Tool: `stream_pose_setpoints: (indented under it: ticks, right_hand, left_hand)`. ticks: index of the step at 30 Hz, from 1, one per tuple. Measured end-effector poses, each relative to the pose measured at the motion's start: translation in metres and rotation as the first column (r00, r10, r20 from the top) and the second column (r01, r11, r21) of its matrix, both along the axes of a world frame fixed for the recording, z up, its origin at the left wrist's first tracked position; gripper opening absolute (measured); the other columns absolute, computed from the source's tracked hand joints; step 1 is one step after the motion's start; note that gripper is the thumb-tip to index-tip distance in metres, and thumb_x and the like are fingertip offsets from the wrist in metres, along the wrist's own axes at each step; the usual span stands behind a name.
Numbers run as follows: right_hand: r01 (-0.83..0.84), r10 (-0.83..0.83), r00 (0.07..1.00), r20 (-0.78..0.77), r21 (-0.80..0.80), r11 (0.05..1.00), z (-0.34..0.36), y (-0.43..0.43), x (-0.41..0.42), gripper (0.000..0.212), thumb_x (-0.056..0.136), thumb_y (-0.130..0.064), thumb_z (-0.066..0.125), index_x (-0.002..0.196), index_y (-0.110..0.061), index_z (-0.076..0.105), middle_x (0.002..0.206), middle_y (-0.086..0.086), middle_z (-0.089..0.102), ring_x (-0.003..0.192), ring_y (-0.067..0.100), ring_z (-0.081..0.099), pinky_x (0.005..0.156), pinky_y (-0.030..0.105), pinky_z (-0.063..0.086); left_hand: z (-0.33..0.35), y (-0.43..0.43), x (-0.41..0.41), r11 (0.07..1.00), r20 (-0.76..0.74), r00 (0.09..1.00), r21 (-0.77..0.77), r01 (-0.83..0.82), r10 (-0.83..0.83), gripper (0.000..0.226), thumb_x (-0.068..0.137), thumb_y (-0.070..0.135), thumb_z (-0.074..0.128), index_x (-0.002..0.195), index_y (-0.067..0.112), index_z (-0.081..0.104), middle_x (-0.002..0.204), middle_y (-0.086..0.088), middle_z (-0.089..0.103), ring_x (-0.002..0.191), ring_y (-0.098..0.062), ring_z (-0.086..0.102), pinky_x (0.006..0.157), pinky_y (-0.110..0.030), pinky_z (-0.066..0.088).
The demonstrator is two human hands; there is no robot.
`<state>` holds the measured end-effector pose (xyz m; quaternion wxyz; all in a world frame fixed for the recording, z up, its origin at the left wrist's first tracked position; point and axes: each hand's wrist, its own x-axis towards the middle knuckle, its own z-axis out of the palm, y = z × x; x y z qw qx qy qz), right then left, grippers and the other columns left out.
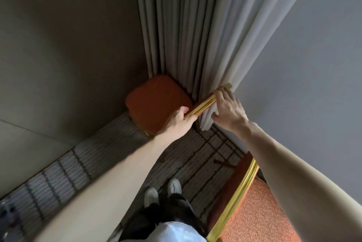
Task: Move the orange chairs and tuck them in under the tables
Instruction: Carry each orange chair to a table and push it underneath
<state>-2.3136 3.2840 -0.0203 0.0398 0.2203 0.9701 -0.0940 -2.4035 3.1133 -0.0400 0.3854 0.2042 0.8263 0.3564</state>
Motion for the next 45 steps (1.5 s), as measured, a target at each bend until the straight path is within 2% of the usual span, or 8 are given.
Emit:
stream_pose_setpoints:
  ticks: [4, 9, 13, 19, 24, 28, 35, 45]
  right_hand:
    - [-0.138, 0.135, 0.987, 0.088, 0.032, 0.990, -0.020, 0.018, -0.026, 0.080, 0.082, -0.014, 0.069, 0.151, -0.013, 0.028, 0.163, 0.012, 0.015, 0.152, 0.030, 0.005, 0.122, 0.042, 0.011]
    - [-0.273, 0.263, 0.958, 0.114, 0.083, 0.958, -0.045, 0.035, -0.039, 0.040, 0.083, -0.024, 0.069, 0.119, -0.012, 0.059, 0.126, 0.010, 0.057, 0.126, 0.034, 0.046, 0.111, 0.047, 0.032]
    - [-0.292, 0.284, 0.956, 0.075, 0.138, 0.946, -0.049, 0.038, -0.040, 0.039, 0.074, -0.021, 0.076, 0.108, -0.010, 0.061, 0.103, 0.011, 0.061, 0.101, 0.036, 0.056, 0.097, 0.052, 0.043]
    - [-0.471, 0.469, 0.882, 0.049, 0.139, 0.871, -0.036, 0.016, -0.053, 0.040, 0.070, -0.037, 0.078, 0.102, -0.017, 0.069, 0.091, 0.003, 0.065, 0.092, 0.028, 0.058, 0.081, 0.042, 0.048]
    - [-0.524, 0.531, 0.843, -0.084, 0.092, 0.847, -0.022, -0.054, -0.080, 0.026, 0.072, -0.038, 0.070, 0.090, -0.019, 0.070, 0.083, -0.001, 0.068, 0.087, 0.023, 0.060, 0.083, 0.038, 0.041]
    - [-0.490, 0.501, 0.854, -0.139, 0.110, 0.865, -0.010, -0.130, -0.100, 0.027, 0.071, -0.037, 0.072, 0.081, -0.013, 0.067, 0.073, 0.004, 0.067, 0.076, 0.026, 0.064, 0.079, 0.038, 0.047]
    - [-0.277, 0.263, 0.944, -0.200, -0.043, 0.960, 0.010, -0.279, -0.107, 0.023, 0.082, -0.032, 0.067, 0.088, -0.010, 0.067, 0.082, 0.003, 0.071, 0.067, 0.027, 0.065, 0.059, 0.034, 0.052]
    - [0.005, -0.023, 0.989, -0.145, -0.125, 0.992, 0.032, -0.406, -0.081, 0.020, 0.084, -0.038, 0.060, 0.087, -0.019, 0.063, 0.067, -0.006, 0.062, 0.061, 0.021, 0.060, 0.058, 0.031, 0.050]
  left_hand:
    - [-0.001, 0.030, -0.004, 0.999, -0.002, 1.000, -0.039, -0.005, 0.005, 0.052, 0.094, 0.043, 0.055, 0.141, 0.022, 0.048, 0.136, -0.004, 0.055, 0.122, -0.025, 0.054, 0.097, -0.034, 0.043]
    - [0.000, 0.056, -0.014, 0.998, 0.062, 0.997, -0.026, -0.052, 0.054, 0.037, 0.097, 0.039, 0.052, 0.127, 0.019, 0.064, 0.122, 0.000, 0.064, 0.119, -0.022, 0.056, 0.090, -0.030, 0.043]
    - [0.008, 0.072, -0.017, 0.997, 0.143, 0.987, -0.020, -0.071, 0.073, 0.043, 0.102, 0.040, 0.042, 0.120, 0.010, 0.068, 0.128, -0.011, 0.063, 0.119, -0.028, 0.056, 0.096, -0.035, 0.043]
    - [0.021, 0.048, -0.030, 0.977, 0.051, 0.996, -0.204, -0.057, 0.069, 0.055, 0.108, 0.041, 0.024, 0.149, 0.006, 0.040, 0.153, -0.023, 0.036, 0.140, -0.035, 0.036, 0.109, -0.037, 0.029]
    - [0.026, -0.025, -0.057, 0.962, -0.181, 0.983, -0.258, -0.090, 0.043, 0.066, 0.102, 0.058, 0.022, 0.130, 0.011, 0.058, 0.129, -0.019, 0.060, 0.118, -0.038, 0.055, 0.102, -0.049, 0.043]
    - [0.041, -0.090, -0.077, 0.943, -0.285, 0.958, -0.315, -0.109, 0.016, 0.060, 0.105, 0.052, 0.019, 0.148, 0.017, 0.043, 0.148, -0.019, 0.045, 0.134, -0.037, 0.043, 0.108, -0.043, 0.032]
    - [0.046, -0.220, -0.097, 0.979, -0.509, 0.861, -0.169, -0.117, 0.015, 0.072, 0.098, 0.066, 0.026, 0.095, 0.011, 0.073, 0.111, -0.016, 0.070, 0.105, -0.034, 0.062, 0.088, -0.039, 0.043]
    - [0.052, -0.330, -0.095, 0.976, -0.653, 0.737, -0.014, 0.219, -0.175, 0.061, 0.098, 0.050, 0.038, 0.045, 0.020, 0.043, 0.050, 0.012, 0.047, 0.056, -0.018, 0.056, 0.062, -0.027, 0.036]
